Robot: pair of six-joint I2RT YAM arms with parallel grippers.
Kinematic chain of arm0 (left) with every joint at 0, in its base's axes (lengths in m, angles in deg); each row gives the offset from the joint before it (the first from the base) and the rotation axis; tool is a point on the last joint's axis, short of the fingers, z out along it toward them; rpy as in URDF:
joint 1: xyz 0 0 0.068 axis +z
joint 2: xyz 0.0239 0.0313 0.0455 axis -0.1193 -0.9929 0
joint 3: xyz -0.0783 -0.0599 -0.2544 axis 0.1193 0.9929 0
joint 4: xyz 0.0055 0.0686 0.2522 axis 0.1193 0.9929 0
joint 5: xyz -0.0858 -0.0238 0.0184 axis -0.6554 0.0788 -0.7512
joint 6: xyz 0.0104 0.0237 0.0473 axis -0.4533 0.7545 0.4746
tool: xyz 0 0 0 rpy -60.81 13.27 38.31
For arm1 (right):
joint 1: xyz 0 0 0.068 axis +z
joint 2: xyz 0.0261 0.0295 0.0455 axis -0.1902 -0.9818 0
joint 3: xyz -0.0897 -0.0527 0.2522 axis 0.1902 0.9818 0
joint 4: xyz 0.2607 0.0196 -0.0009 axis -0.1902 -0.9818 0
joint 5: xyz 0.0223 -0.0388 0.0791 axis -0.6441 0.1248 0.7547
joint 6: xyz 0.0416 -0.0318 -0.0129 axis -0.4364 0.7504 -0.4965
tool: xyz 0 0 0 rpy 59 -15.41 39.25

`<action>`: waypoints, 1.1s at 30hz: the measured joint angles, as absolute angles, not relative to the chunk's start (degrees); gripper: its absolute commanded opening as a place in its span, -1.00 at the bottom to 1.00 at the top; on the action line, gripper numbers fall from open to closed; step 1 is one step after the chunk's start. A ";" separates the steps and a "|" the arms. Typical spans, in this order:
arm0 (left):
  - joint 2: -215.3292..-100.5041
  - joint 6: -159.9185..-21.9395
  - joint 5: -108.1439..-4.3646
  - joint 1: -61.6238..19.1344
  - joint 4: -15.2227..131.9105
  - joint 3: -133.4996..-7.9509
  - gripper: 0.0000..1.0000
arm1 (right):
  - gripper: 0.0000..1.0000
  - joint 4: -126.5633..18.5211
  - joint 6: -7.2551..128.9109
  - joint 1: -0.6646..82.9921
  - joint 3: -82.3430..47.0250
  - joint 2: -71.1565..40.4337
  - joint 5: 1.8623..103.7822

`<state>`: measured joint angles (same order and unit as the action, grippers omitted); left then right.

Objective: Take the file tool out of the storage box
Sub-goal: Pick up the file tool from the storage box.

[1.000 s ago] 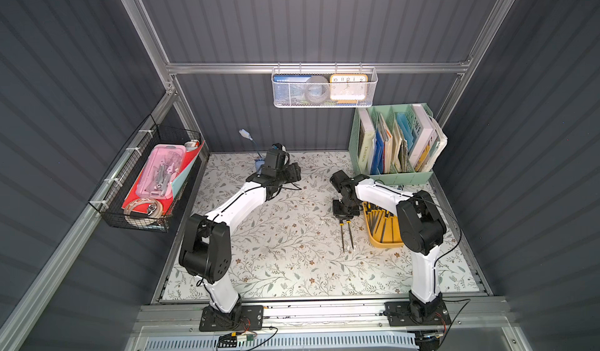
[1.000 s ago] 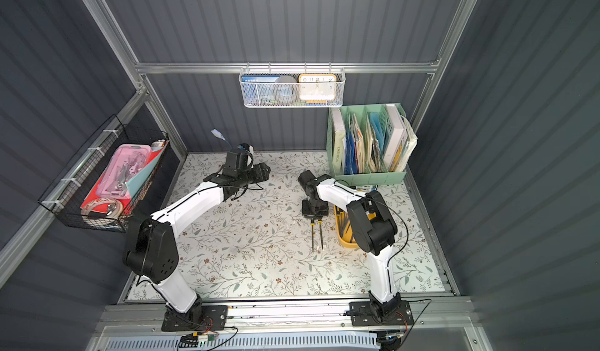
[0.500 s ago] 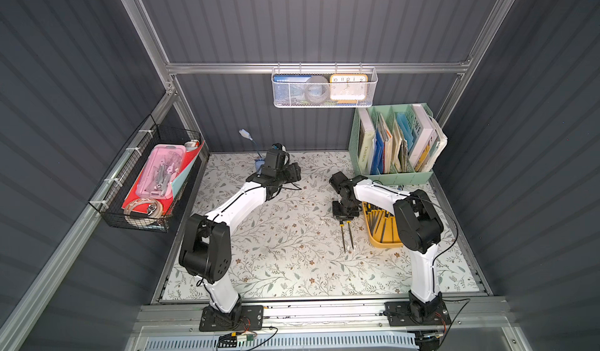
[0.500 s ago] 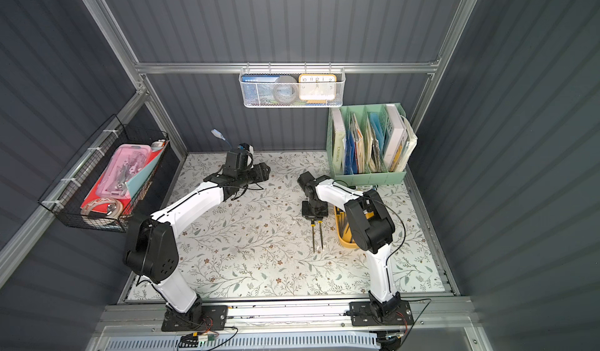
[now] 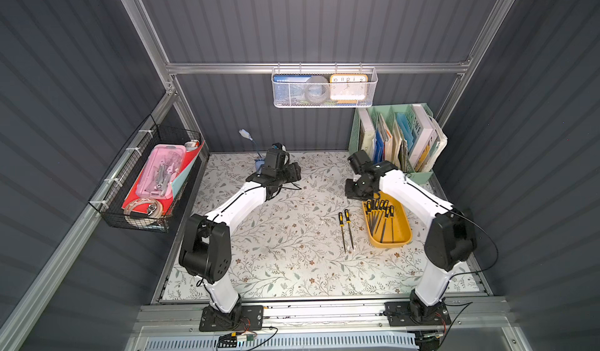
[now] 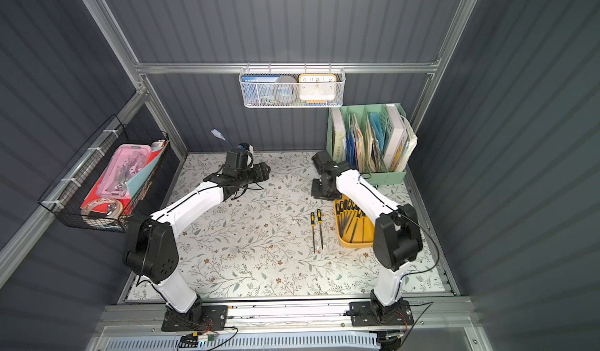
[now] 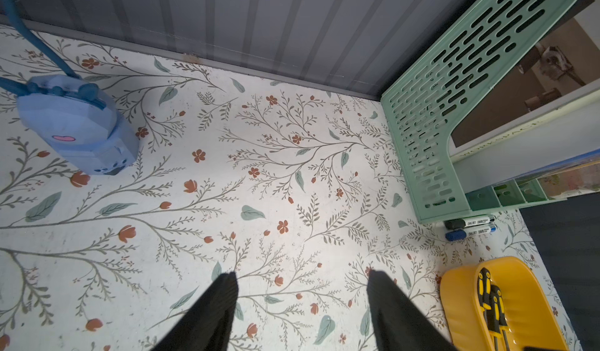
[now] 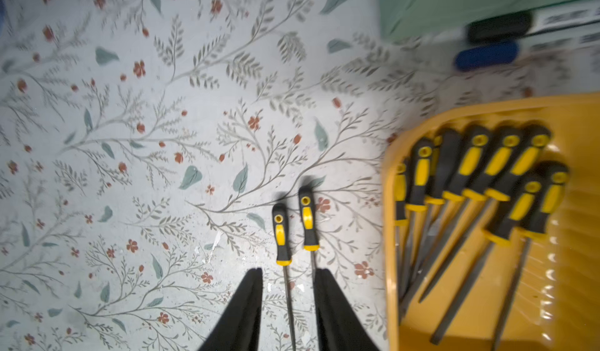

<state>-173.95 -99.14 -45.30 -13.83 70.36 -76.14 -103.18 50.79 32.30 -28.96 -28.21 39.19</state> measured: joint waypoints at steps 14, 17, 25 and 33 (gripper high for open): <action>-173.95 -99.12 -45.30 -13.81 70.36 -76.25 0.38 | -0.35 -104.53 53.98 14.40 -15.19 -29.67 38.67; -173.95 -99.12 -45.30 -13.83 70.36 -76.25 0.38 | -0.35 -104.14 54.36 14.29 -15.19 -31.36 38.71; -173.95 -99.12 -45.28 -13.83 70.40 -76.25 0.38 | -0.37 -102.30 55.43 13.70 -15.67 -34.46 38.65; -173.95 -99.12 -45.24 -13.81 70.43 -76.25 0.38 | -0.47 -100.97 56.67 13.51 -17.24 -38.13 38.63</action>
